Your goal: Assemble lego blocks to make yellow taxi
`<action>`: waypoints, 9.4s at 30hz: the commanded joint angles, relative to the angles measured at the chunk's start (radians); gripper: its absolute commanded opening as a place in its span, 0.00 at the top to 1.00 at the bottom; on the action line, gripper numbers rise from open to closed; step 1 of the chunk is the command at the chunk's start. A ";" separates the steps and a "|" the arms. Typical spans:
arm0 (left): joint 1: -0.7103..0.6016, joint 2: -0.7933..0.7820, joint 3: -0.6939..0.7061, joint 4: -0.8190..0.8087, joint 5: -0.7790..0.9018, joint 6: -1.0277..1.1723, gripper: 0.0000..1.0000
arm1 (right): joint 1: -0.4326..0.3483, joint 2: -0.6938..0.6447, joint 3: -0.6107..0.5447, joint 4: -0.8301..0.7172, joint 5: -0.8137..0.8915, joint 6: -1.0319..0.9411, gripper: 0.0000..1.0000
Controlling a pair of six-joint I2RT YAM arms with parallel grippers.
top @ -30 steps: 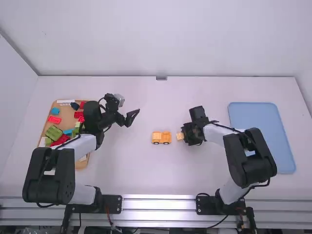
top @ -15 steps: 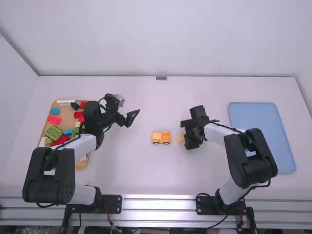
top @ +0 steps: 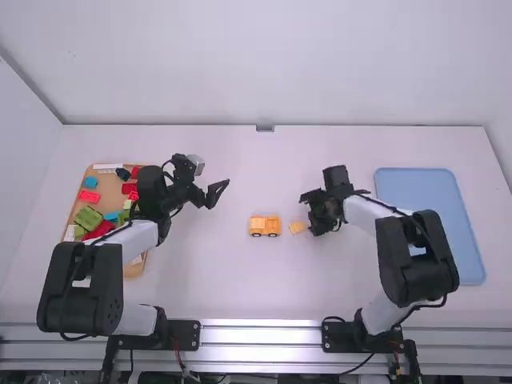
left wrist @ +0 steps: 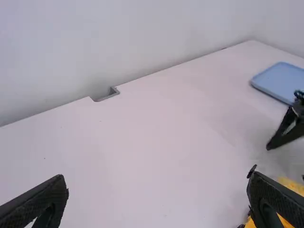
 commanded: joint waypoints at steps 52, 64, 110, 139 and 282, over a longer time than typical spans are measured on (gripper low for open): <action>-0.180 0.333 0.142 -0.311 0.460 0.728 0.01 | -0.166 0.364 0.121 -0.201 -0.615 -2.944 0.09; -0.241 0.349 0.151 -0.312 0.392 0.726 0.01 | -0.209 0.419 0.119 -0.175 -0.618 -2.964 0.41; -0.285 0.672 0.281 -0.262 0.330 0.790 0.11 | -0.056 0.380 0.364 -0.635 -0.647 -3.091 0.85; -0.285 0.672 0.234 -0.193 0.332 0.741 0.29 | 0.034 0.130 0.159 -0.184 -0.434 -2.578 1.00; -0.324 0.669 0.146 -0.005 0.171 0.592 0.12 | 0.013 0.106 0.195 -0.171 -0.572 -2.576 0.68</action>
